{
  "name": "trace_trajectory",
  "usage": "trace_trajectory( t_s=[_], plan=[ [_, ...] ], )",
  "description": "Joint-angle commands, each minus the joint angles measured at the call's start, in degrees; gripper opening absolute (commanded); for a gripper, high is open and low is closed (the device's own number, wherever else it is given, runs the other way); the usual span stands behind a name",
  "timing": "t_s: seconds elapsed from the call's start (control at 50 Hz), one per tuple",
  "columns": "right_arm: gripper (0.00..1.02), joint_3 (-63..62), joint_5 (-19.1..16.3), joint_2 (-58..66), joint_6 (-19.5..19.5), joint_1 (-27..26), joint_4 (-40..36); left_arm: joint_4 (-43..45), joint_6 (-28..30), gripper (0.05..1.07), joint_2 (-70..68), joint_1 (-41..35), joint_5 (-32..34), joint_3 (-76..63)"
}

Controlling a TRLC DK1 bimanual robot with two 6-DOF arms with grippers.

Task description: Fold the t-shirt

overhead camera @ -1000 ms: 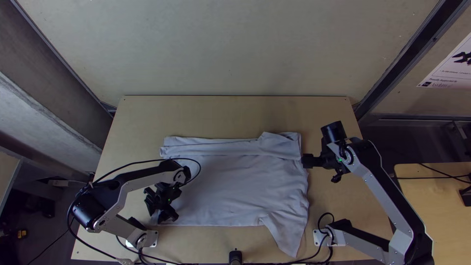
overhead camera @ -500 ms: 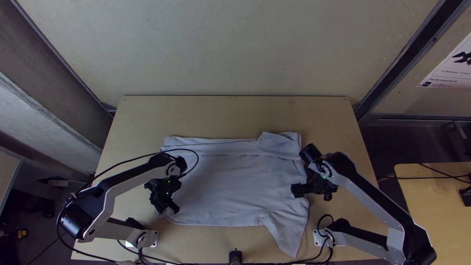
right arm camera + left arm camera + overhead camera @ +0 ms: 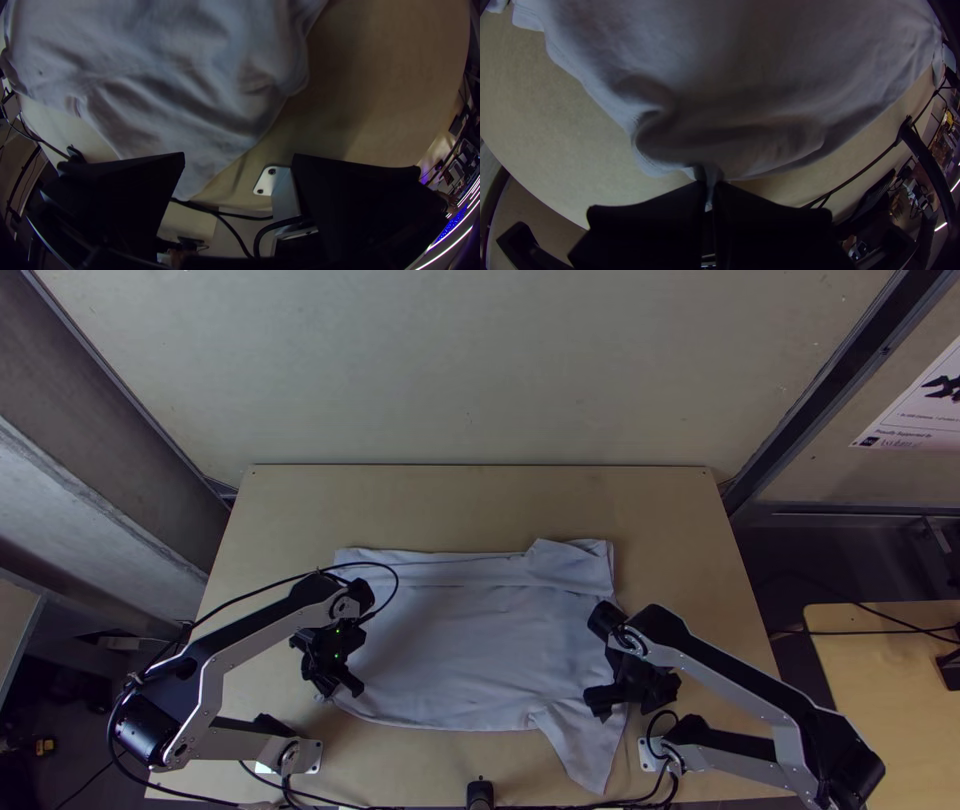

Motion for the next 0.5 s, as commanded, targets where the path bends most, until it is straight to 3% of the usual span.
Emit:
trace_trajectory(
  t_s=[0.0, 0.22, 0.42, 0.48],
  plan=[
    [0.96, -1.5, -2.5, 1.9, -0.2, 0.5, -1.2, -1.4, 1.6, 0.08, -1.3, 1.2, 0.5, 0.5],
    [0.95, -3.9, -5.8, 5.5, -2.8, 1.0, 1.4, -1.3, 1.9, 0.08, -1.5, 1.9, 0.5, 0.5],
    [0.95, -6.1, -5.8, 9.8, -3.6, 2.4, 5.7, -1.2, 2.1, 0.08, -1.6, 2.6, 0.5, 0.9],
    [0.89, -6.5, -5.7, 10.6, -3.4, 3.0, 7.2, -1.1, 2.2, 0.08, -1.6, 2.8, 0.5, 0.9]
  ],
)
